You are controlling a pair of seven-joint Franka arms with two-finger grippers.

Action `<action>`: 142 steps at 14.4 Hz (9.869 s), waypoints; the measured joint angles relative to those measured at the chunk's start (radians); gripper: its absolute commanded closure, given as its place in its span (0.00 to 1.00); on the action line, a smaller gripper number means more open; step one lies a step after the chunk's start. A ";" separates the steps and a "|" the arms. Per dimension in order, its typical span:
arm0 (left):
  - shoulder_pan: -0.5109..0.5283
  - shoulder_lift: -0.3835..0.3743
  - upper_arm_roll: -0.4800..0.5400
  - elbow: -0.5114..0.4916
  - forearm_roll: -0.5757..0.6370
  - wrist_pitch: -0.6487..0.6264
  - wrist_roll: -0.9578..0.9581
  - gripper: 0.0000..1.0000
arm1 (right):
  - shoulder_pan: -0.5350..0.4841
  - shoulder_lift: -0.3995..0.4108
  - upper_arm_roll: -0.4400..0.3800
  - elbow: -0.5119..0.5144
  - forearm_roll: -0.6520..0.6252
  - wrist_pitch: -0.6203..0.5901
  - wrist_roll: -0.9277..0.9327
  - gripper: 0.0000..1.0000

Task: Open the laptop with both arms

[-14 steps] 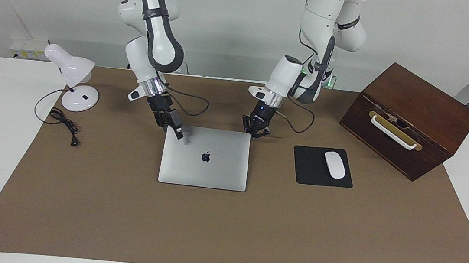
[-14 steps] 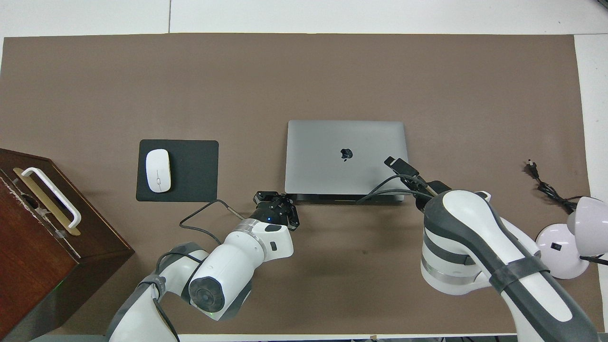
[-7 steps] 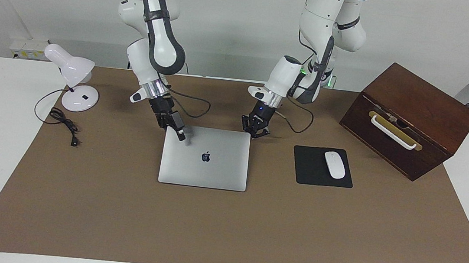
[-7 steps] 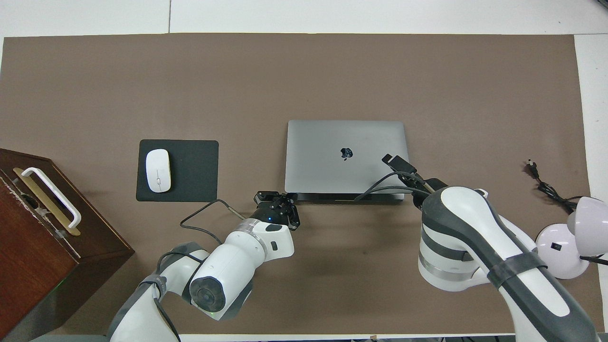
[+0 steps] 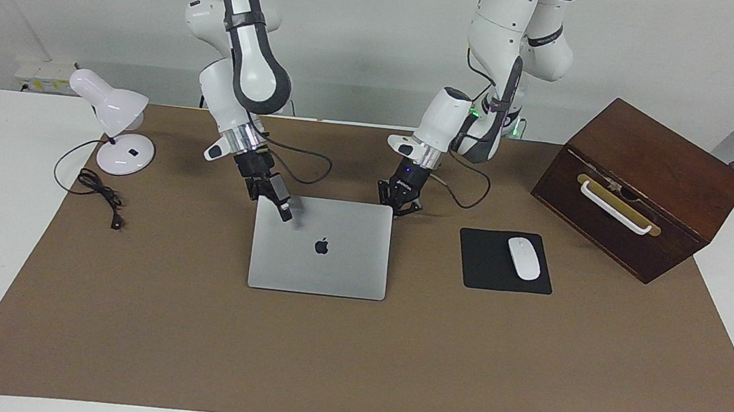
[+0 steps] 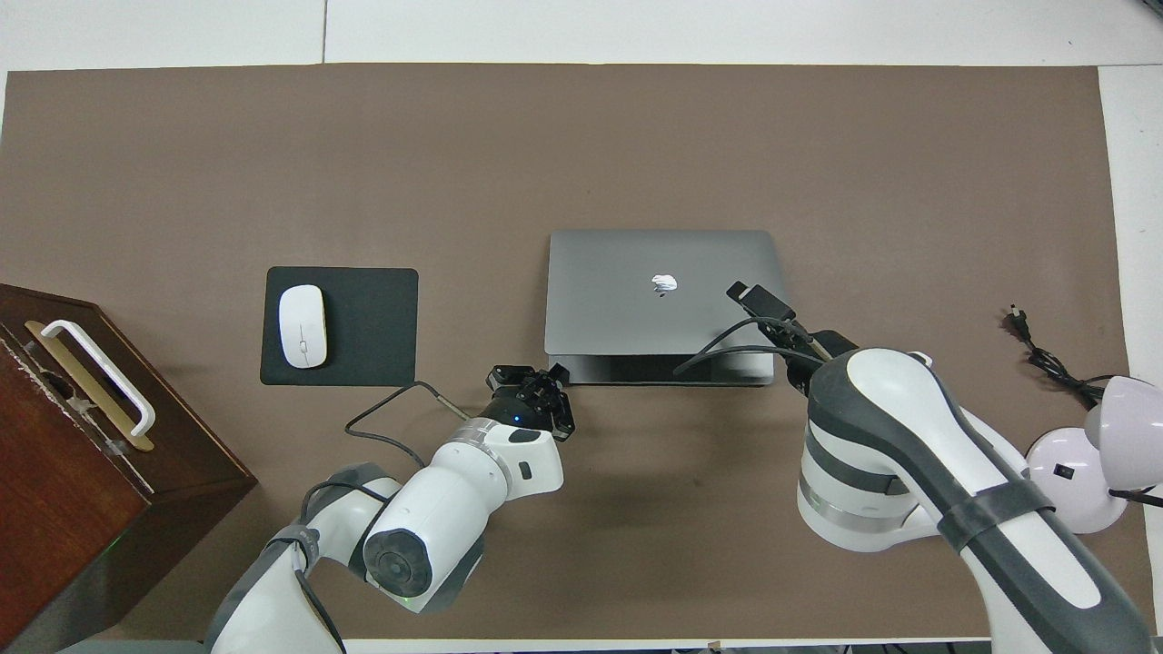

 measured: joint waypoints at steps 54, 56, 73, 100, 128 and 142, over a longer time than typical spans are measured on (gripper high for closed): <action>-0.007 0.012 0.003 0.026 -0.053 0.000 -0.002 1.00 | -0.014 0.470 0.008 0.740 -0.173 -0.007 0.504 0.00; -0.008 0.012 0.003 0.029 -0.053 0.000 -0.004 1.00 | -0.009 0.473 0.010 0.750 -0.173 -0.006 0.505 0.00; -0.008 -0.056 0.014 0.055 -0.085 -0.076 -0.078 1.00 | -0.105 0.445 0.003 0.914 -0.904 -0.297 0.538 0.00; 0.386 -0.387 0.039 0.552 -0.033 -1.490 -0.074 0.00 | -0.335 -0.057 -0.018 0.692 -1.789 -1.132 0.684 0.01; 0.746 -0.236 0.027 0.983 0.044 -1.890 -0.074 0.00 | -0.424 -0.057 -0.018 0.837 -1.833 -1.394 0.681 0.00; 0.746 -0.220 0.026 0.985 0.046 -1.896 -0.074 0.00 | -0.419 -0.076 -0.003 0.808 -1.833 -1.519 0.661 0.00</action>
